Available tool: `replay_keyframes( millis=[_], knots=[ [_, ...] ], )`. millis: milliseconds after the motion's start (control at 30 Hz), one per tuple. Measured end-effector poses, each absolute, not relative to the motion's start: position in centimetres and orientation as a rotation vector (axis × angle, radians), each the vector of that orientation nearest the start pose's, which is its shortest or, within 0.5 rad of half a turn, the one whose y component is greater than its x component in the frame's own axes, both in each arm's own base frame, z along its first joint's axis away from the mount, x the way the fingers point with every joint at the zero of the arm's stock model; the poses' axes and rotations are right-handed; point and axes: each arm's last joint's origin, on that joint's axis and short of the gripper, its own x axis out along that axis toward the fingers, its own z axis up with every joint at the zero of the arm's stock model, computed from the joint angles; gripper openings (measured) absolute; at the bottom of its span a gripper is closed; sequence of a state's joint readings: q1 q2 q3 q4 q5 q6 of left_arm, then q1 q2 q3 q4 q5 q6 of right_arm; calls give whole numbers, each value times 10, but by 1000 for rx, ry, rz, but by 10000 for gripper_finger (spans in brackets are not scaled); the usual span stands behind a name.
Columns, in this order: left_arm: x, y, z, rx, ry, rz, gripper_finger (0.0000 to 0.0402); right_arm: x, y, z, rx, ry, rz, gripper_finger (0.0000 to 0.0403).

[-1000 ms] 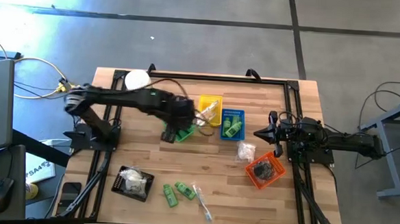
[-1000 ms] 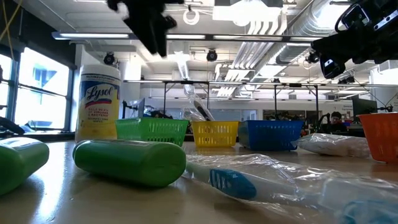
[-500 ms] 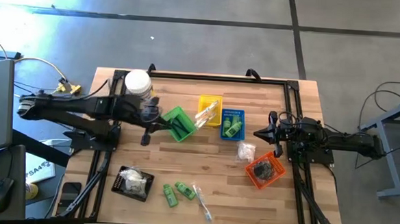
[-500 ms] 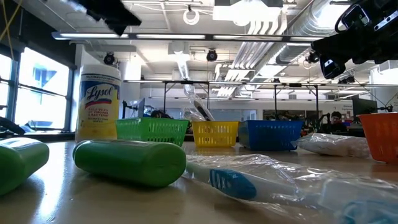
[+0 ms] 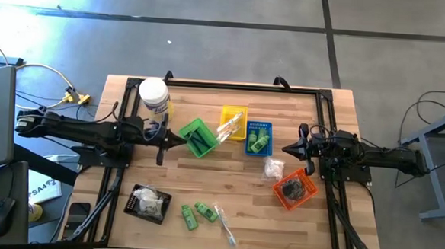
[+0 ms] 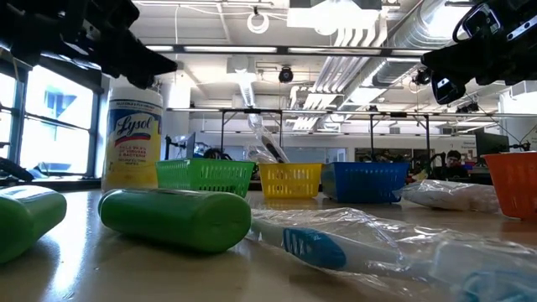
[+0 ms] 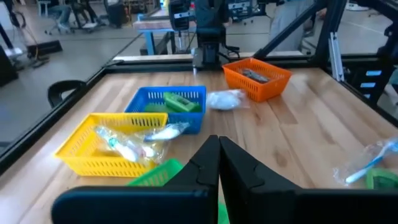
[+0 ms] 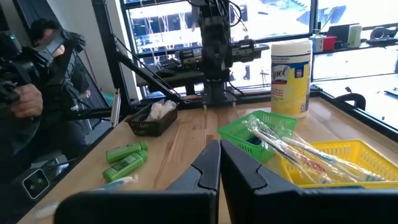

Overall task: Pick & Place Travel size toiletries
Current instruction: Put the cotton pack into the black basket

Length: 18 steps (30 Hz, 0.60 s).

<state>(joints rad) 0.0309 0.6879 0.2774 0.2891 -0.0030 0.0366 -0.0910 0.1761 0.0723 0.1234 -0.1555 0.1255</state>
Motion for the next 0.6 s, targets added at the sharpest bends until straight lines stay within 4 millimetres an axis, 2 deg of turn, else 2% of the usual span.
replay_keyframes(
  millis=[333,467,600],
  knots=[
    [157,5,197,47,137,41,0,106,-6,186,93,-18,38,4],
    [153,5,183,47,156,45,0,106,-6,186,71,-24,38,4],
    [152,5,181,54,122,46,0,106,-6,187,70,-35,39,4]
  ],
)
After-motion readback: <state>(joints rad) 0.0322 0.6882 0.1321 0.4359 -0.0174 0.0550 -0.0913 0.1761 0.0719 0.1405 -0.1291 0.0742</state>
